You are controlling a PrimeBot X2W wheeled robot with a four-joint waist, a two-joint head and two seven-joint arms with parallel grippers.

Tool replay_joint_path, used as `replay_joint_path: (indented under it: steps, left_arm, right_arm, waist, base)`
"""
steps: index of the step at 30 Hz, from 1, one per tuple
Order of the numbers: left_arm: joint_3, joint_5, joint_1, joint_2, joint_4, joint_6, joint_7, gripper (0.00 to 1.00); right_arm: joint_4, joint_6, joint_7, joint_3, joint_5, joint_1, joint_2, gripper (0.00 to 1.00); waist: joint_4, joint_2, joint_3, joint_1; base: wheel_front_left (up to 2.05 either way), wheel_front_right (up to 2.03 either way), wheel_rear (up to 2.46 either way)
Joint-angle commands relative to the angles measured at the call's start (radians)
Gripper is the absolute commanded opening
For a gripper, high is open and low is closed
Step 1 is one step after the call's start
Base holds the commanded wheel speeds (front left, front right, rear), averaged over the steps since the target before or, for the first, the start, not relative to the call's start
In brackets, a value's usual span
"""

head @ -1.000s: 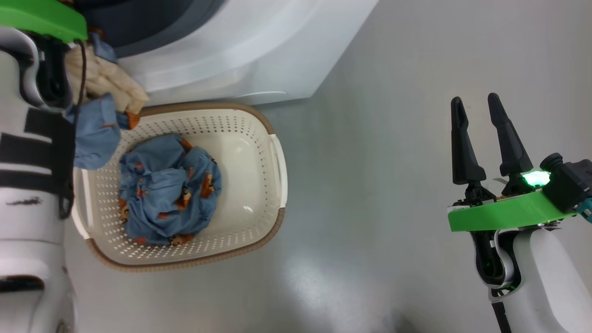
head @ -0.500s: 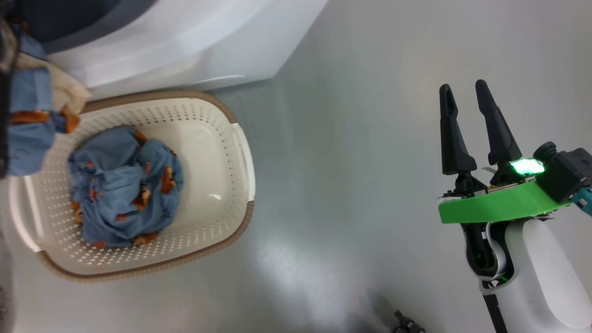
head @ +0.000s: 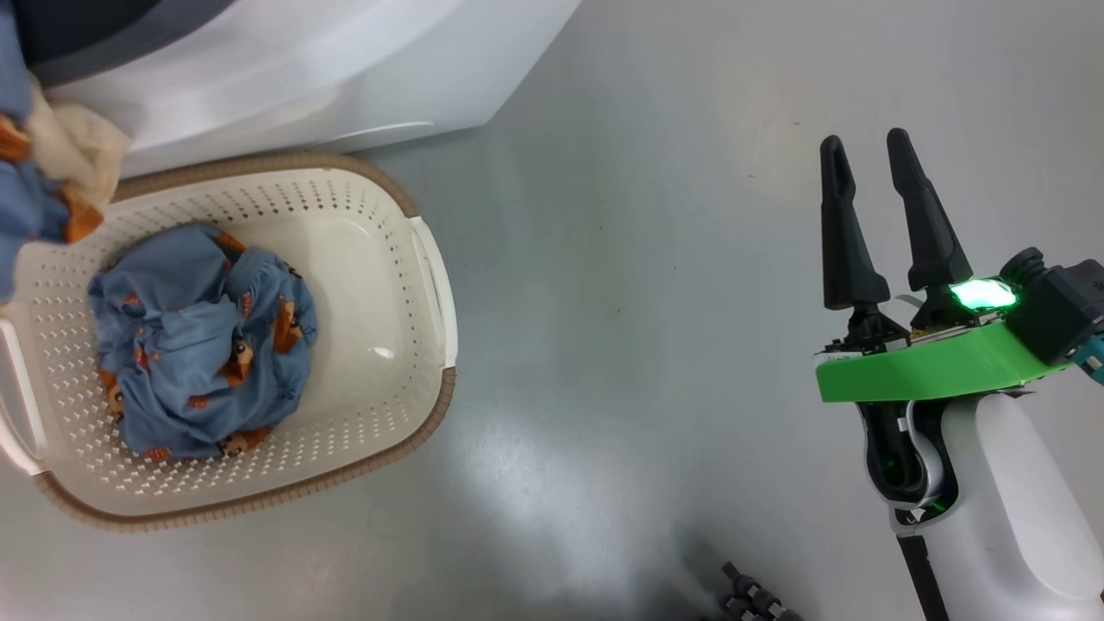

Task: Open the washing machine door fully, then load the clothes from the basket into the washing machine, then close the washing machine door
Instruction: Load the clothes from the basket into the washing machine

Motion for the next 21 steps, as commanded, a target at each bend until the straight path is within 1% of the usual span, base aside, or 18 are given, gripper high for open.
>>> replay_joint_path:
  steps: [1, 4, 5, 7, 9, 13, 15, 17, 21]
  left_arm:
    - [0.012, 0.023, 0.035, 0.04, 0.012, 0.0, -0.005, 0.0]
    - [0.017, 0.04, 0.054, 0.041, 0.071, 0.008, -0.005, 0.0]
    - [0.014, 0.048, 0.059, 0.041, 0.093, 0.016, -0.005, 0.1]
    - [0.002, 0.065, 0.064, 0.038, 0.132, 0.019, -0.005, 0.42]
    - [-0.006, 0.074, 0.063, 0.033, 0.172, 0.023, -0.005, 1.0]
    - [-0.012, 0.074, 0.052, 0.022, 0.279, 0.033, 0.002, 1.0]
    - [-0.006, 0.062, 0.043, 0.016, 0.325, 0.035, 0.028, 1.0]
    - [-0.009, 0.057, 0.037, 0.014, 0.355, 0.035, 0.053, 1.0]
    - [-0.005, 0.042, 0.04, 0.006, 0.367, 0.03, 0.035, 1.0]
  right_arm:
    - [-0.025, 0.004, -0.008, 0.027, 0.011, 0.01, -0.003, 1.0]
    - [-0.025, 0.004, -0.008, 0.03, 0.011, 0.014, -0.003, 1.0]
    - [-0.025, 0.004, -0.008, 0.03, 0.011, 0.016, -0.003, 1.0]
    - [-0.025, 0.004, -0.008, 0.027, 0.01, 0.019, -0.003, 1.0]
    - [-0.023, 0.004, -0.008, 0.022, 0.008, 0.021, -0.003, 1.0]
    - [-0.021, 0.004, -0.008, 0.02, 0.004, 0.024, -0.003, 1.0]
    - [-0.02, 0.004, -0.008, 0.021, 0.003, 0.026, -0.003, 1.0]
    - [-0.019, 0.004, -0.008, 0.022, 0.001, 0.028, -0.003, 1.0]
    - [-0.016, 0.004, -0.008, 0.02, -0.005, 0.03, -0.003, 1.0]
  waist:
    - [-0.001, -0.0001, -0.004, 0.0]
    - [0.0, -0.0001, -0.012, 0.0]
    - [0.001, -0.0001, -0.015, 0.0]
    - [0.004, -0.0001, -0.021, 0.0]
    - [0.007, -0.0001, -0.027, 0.0]
    - [0.011, -0.0001, -0.043, 0.0]
    - [0.013, -0.0001, -0.05, 0.0]
    - [0.015, -0.0001, -0.058, 0.0]
    - [0.021, -0.0001, -0.069, 0.0]
  base:
    - [0.0, 0.0, 0.0]
    - [0.0, 0.0, 0.0]
    - [0.0, 0.0, 0.0]
    - [0.0, 0.0, 0.0]
    - [0.0, 0.0, 0.0]
    - [0.0, 0.0, 0.0]
    - [0.0, 0.0, 0.0]
    - [0.0, 0.0, 0.0]
    - [0.0, 0.0, 0.0]
